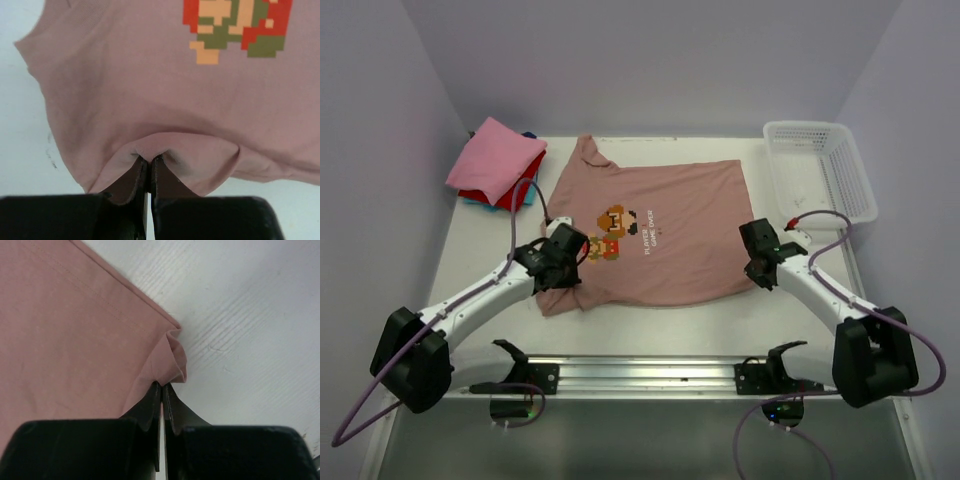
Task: Fold and stack the t-shirts
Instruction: Fold the tshirt
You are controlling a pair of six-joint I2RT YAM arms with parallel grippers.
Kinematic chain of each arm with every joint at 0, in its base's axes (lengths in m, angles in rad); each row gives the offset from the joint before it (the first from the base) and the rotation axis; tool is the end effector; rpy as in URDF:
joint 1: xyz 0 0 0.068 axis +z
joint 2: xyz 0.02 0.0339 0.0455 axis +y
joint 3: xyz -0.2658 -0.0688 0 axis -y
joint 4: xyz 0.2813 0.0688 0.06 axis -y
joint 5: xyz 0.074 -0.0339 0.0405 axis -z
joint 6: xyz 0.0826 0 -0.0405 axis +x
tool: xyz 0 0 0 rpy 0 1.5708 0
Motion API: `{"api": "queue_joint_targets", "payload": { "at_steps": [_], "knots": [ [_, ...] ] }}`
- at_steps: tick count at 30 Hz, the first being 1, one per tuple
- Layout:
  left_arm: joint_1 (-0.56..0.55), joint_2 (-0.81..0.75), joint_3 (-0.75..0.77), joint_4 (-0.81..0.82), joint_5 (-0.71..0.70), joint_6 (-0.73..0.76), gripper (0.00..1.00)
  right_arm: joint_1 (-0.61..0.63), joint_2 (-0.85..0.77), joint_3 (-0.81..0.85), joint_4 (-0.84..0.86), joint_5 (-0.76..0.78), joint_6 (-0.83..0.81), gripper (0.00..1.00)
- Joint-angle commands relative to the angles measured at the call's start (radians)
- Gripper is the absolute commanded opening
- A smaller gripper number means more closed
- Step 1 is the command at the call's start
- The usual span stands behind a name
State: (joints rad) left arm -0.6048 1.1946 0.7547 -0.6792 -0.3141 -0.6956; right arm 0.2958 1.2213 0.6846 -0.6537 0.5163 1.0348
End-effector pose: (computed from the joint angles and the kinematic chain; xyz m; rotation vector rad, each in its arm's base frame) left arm 0.2358 -0.1320 0.1580 -0.2122 2.5894 -0.0339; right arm 0.2563 0.0355 0.1356 1.0304 2.3055 -0.2242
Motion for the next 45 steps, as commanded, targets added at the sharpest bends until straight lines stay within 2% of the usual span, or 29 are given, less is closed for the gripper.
{"api": "queue_joint_targets", "payload": {
  "at_steps": [1,4,10,26,45],
  "knots": [
    [0.068,0.016,0.060,0.104,-0.048,0.093,0.00,-0.015,0.081,0.070,0.048,0.054,-0.051,0.00],
    [0.138,0.026,0.087,0.119,-0.060,0.130,0.00,-0.036,0.148,0.108,0.080,0.056,-0.070,0.00],
    [0.201,0.082,0.156,0.141,-0.060,0.180,0.00,-0.064,0.257,0.197,0.118,0.047,-0.116,0.00],
    [0.243,0.189,0.210,0.175,-0.057,0.212,0.00,-0.104,0.368,0.365,0.135,0.016,-0.216,0.00],
    [0.295,0.233,0.284,0.162,-0.065,0.252,0.00,-0.121,0.472,0.423,0.177,-0.010,-0.259,0.00]
  ]
}}
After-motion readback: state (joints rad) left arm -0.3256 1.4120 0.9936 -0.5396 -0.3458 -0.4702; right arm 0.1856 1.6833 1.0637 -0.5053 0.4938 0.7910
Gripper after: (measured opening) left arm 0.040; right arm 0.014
